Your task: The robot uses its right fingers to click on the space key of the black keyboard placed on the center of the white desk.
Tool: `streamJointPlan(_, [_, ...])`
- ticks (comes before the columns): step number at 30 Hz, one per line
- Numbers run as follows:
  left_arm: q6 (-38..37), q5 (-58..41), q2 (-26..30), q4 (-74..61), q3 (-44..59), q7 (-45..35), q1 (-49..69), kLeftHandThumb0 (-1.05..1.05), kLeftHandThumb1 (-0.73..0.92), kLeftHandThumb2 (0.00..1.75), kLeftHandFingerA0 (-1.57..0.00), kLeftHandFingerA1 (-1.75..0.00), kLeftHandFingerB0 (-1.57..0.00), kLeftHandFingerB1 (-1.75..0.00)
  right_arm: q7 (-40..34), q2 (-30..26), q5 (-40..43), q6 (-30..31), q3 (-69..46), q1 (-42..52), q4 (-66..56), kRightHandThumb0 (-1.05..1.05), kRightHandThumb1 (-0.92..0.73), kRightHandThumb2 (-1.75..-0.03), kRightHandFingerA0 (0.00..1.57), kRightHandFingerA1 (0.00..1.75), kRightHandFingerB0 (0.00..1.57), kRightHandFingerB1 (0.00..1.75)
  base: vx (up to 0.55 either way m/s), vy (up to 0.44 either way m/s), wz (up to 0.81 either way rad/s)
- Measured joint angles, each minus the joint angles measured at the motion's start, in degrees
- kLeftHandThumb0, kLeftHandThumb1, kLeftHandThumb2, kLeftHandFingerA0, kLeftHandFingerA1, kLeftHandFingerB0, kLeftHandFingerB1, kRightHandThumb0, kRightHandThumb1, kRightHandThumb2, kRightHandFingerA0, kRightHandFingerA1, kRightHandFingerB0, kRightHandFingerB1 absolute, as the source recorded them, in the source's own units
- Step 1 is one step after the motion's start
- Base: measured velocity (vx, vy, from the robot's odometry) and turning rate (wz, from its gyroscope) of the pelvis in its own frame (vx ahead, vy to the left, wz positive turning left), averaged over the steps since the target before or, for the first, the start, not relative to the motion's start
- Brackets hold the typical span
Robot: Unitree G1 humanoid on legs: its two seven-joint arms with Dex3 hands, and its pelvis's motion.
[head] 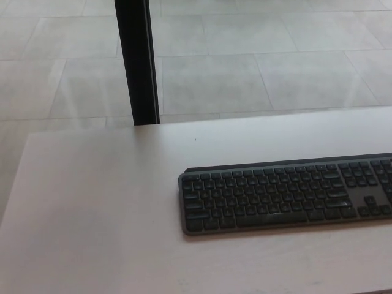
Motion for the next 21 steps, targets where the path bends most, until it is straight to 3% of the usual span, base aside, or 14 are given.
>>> streamJointPlan(2, [0.0, -0.2, 0.0, 0.0, 0.0, 0.0, -0.1, -0.55, 0.74, 0.62, -0.72, -0.65, -0.54, -0.53, -0.2, 0.6, 0.3, 1.3, 2.4, -0.6, -3.1, -0.44, -0.62, -0.59, 0.80, 0.61, 0.65, 0.46, 0.00, 0.000, 0.00])
streamJointPlan(3, [0.0, -0.3, 0.0, 0.0, 0.0, 0.0, 0.0, -0.55, 0.74, 0.62, -0.74, -0.65, -0.54, -0.52, -0.1, 1.0, 0.6, 2.3, 3.8, -0.6, -5.1, -0.41, -0.63, -0.60, 0.84, 0.66, 0.57, 0.44, 0.00, 0.000, 0.00])
streamJointPlan(4, [0.0, -0.5, 0.0, 0.0, 0.0, 0.0, 0.1, -0.55, 0.73, 0.62, -0.75, -0.67, -0.56, -0.53, 0.0, 1.4, 0.6, 2.8, 5.2, -0.5, -6.8, -0.44, -0.54, -0.90, 0.86, 0.77, 0.53, 0.59, 0.00, 0.000, 0.00])
streamJointPlan(5, [0.0, -0.6, 0.0, 0.1, 0.0, 0.0, 0.1, -0.55, 0.73, 0.62, -0.74, -0.67, -0.55, -0.53, 0.0, 1.8, 0.6, 3.2, 6.5, -0.3, -8.2, -0.46, -0.53, -0.90, 0.84, 0.74, 0.53, 0.59, 0.00, 0.000, 0.00])
streamJointPlan(6, [0.0, -0.7, 0.0, 0.1, 0.0, 0.0, 0.1, -0.55, 0.73, 0.62, -0.73, -0.66, -0.55, -0.53, 0.2, 2.6, 0.5, 3.8, 8.5, 0.2, -10.5, -0.38, -0.63, -0.59, 0.92, 0.64, 0.57, 0.43, 0.00, 0.000, 0.00])
streamJointPlan(7, [0.0, -0.9, 0.0, 0.2, 0.0, 0.0, 0.2, -0.54, 0.73, 0.62, -0.73, -0.66, -0.55, -0.53, 0.4, 3.1, 0.4, 4.2, 10.2, 0.8, -12.2, -0.34, -0.66, -0.60, 0.88, 0.62, 0.52, 0.41, 0.00, 0.000, 0.00])
streamJointPlan(14, [0.0, -1.4, 0.0, 0.2, -0.1, 0.0, 0.1, -0.56, 0.73, 0.62, -0.72, -0.68, -0.54, -0.53, 2.0, 4.4, -2.0, 6.1, 24.9, 5.8, -20.6, -0.35, -0.60, -0.58, 0.93, 0.62, 0.53, 0.40, 0.00, 0.000, 0.00])
streamJointPlan(21, [0.0, -1.9, 0.0, 0.2, -0.2, 0.0, 0.1, -0.56, 0.72, 0.61, -0.74, -0.67, -0.57, -0.54, 4.8, 4.8, -7.0, 5.0, 39.7, 10.3, -22.4, -0.30, -0.60, -0.59, 0.89, 0.78, 0.51, 0.42, 0.00, 0.000, 0.00])
